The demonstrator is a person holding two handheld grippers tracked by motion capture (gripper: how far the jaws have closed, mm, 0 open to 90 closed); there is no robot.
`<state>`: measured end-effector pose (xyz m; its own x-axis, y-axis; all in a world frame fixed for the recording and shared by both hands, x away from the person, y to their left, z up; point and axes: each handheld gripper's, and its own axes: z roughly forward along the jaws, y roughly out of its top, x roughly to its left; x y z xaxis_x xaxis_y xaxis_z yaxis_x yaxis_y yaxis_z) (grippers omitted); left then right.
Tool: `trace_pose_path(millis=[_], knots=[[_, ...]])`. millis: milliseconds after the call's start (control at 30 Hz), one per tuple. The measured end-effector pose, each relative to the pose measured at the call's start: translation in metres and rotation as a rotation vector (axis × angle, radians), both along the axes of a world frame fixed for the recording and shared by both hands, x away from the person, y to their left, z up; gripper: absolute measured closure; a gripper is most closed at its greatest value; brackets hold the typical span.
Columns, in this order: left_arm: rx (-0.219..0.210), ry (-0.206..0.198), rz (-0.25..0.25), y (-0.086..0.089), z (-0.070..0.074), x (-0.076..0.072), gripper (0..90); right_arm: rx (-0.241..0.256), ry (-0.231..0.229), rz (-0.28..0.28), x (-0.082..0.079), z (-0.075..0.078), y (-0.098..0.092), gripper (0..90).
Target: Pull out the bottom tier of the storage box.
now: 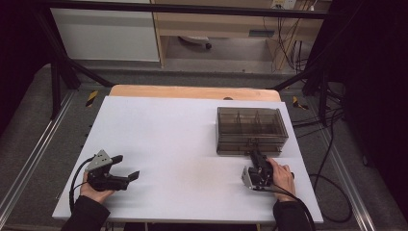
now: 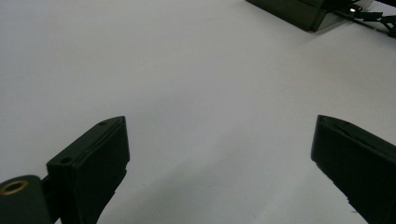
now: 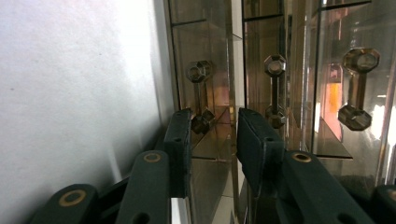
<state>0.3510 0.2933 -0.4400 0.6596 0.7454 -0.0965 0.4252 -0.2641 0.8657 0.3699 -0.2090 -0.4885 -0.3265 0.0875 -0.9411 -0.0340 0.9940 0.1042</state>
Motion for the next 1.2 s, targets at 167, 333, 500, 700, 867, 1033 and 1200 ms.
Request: trace_pose_path(millis=[167,333,500,700,867,1033,1200], knots=[[0.002,0.0,0.0,0.0,0.0,0.0,4.5,-0.003,0.0,0.001,0.0,0.0,0.0,66.7],[0.001,0.0,0.003,0.0,0.0,0.0,4.5,-0.012,-0.003,0.006,-0.001,0.0,0.0,67.2],[0.0,-0.001,0.004,0.0,0.0,-0.001,4.5,-0.023,0.002,0.002,-0.003,0.0,0.001,67.4],[0.001,-0.001,0.004,0.0,0.0,-0.001,4.5,-0.026,0.005,0.004,-0.005,0.001,0.001,67.4],[0.001,-0.001,0.004,0.0,0.0,-0.001,4.5,-0.026,0.006,0.003,-0.007,0.001,0.001,67.6],[0.001,-0.001,0.003,0.0,0.0,-0.001,4.5,-0.025,0.01,0.003,-0.009,0.001,0.001,67.6],[0.003,-0.003,0.003,0.0,0.0,-0.001,4.5,-0.028,0.011,0.003,-0.011,0.001,0.001,67.6]])
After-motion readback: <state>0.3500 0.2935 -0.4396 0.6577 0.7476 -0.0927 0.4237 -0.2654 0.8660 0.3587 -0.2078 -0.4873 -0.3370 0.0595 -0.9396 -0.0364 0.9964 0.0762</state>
